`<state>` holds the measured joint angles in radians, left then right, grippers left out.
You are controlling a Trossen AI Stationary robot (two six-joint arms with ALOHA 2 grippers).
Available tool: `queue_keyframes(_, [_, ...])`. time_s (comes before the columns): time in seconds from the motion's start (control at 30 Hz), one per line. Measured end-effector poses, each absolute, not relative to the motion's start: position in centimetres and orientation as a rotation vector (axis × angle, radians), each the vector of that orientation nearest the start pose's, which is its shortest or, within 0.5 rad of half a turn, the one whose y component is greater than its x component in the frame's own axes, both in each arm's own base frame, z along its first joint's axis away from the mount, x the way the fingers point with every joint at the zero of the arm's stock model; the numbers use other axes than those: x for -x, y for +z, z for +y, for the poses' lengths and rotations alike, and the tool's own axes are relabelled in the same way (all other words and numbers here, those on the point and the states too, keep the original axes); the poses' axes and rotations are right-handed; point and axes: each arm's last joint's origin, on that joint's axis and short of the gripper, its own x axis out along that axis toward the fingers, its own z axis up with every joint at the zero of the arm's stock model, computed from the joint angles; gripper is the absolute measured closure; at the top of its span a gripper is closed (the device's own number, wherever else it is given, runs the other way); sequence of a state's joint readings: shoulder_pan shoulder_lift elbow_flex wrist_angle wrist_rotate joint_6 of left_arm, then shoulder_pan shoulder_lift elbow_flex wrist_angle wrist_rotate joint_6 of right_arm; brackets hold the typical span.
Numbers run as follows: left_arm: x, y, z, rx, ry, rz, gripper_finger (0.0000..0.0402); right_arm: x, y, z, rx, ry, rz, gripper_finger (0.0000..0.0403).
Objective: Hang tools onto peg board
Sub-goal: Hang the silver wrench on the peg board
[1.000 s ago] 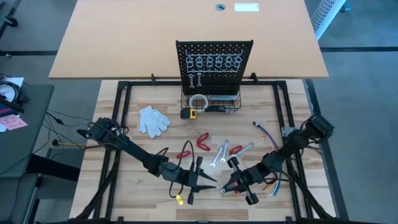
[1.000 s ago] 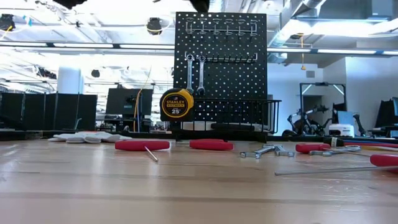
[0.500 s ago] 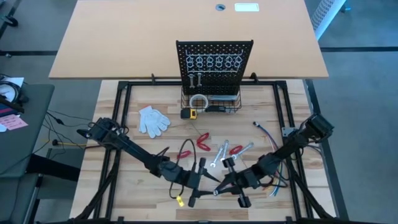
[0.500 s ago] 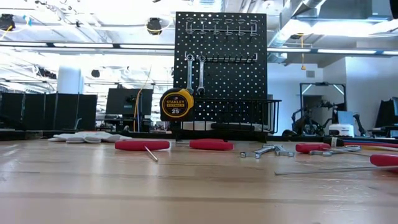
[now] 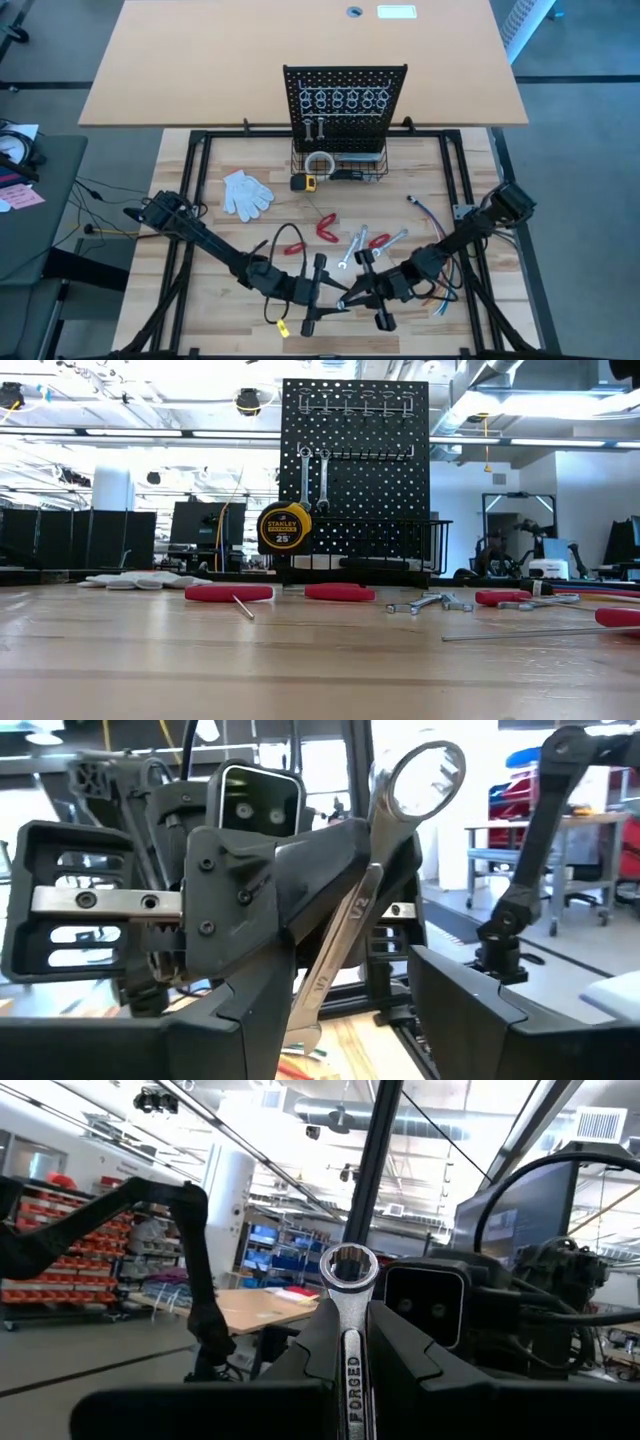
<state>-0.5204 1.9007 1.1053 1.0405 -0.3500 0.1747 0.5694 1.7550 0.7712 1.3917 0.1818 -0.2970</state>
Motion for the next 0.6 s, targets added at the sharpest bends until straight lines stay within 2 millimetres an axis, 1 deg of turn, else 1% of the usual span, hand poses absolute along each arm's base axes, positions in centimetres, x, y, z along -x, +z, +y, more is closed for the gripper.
queue_keyframes(0.13, [-36.22, 24.30, -19.56, -0.047, -0.113, -0.229, 0.0210, -29.17, 23.03, 17.94, 0.140, 0.317, -0.431, 0.0367])
queue_keyframes(0.37, [-36.24, 24.27, -19.51, -0.036, -0.098, -0.224, 0.0210, -29.18, 22.97, 17.97, 0.147, 0.319, -0.426, 0.0367])
queue_keyframes(0.6, [-36.23, 24.28, -19.49, -0.017, -0.094, -0.224, 0.0210, -29.19, 22.83, 18.12, 0.185, 0.360, -0.425, 0.0366])
